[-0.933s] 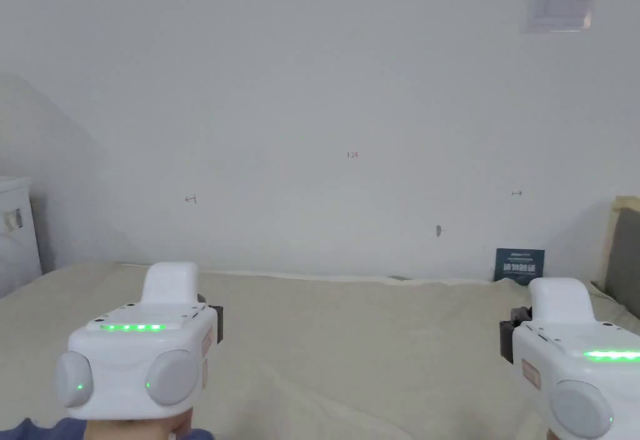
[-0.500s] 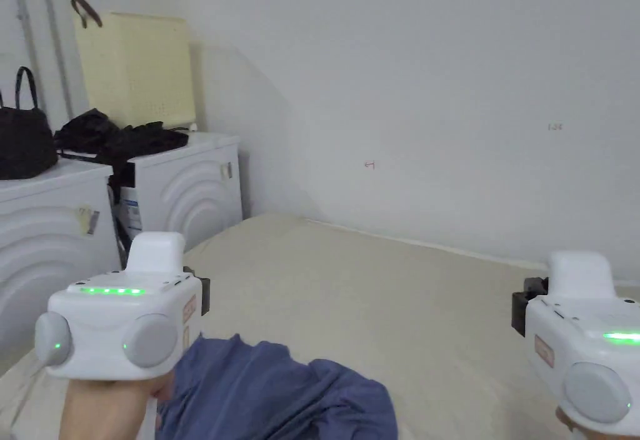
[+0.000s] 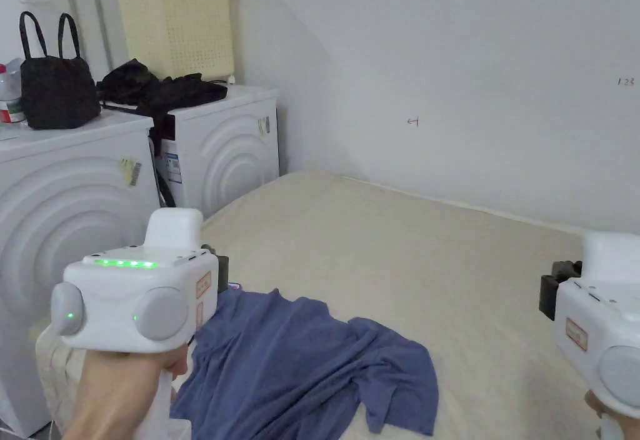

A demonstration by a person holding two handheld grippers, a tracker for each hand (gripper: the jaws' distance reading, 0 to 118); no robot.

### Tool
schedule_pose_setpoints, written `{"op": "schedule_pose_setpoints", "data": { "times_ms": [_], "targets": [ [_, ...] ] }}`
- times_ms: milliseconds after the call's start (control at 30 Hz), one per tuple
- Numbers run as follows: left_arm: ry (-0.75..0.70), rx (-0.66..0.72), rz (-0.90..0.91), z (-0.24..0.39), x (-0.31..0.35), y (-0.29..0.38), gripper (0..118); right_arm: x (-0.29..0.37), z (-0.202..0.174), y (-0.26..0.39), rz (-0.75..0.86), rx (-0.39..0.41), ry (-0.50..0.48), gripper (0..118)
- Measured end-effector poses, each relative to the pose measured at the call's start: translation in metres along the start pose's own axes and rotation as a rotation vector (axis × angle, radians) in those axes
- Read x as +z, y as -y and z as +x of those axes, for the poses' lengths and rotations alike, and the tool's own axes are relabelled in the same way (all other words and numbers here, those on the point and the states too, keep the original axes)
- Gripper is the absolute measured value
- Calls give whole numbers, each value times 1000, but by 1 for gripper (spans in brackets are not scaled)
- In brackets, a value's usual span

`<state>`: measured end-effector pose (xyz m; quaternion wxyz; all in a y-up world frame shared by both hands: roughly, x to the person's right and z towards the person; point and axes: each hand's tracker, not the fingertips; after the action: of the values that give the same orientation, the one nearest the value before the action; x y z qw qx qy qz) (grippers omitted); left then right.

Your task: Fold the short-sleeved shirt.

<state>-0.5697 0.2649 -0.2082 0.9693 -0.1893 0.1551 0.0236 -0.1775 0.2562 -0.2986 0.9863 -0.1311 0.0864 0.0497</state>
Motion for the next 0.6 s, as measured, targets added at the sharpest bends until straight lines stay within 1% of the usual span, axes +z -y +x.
{"op": "schedule_pose_setpoints", "data": {
  "times_ms": [133, 233, 467, 600],
  "targets": [
    [27, -14, -44, 10, -20, 16, 0, -9, 2, 14, -31, -4, 11, 0],
    [54, -9, -96, 20, -41, 33, 0, -20, 2, 33, -80, 7, 16, 0],
    [123, -37, -255, 49, -104, 83, 0, -48, 6, 85, -216, -16, 29, 0],
    [181, -47, -382, 64, -139, 112, 0, -58, 8, 107, -253, -27, 35, 0]
  ]
}}
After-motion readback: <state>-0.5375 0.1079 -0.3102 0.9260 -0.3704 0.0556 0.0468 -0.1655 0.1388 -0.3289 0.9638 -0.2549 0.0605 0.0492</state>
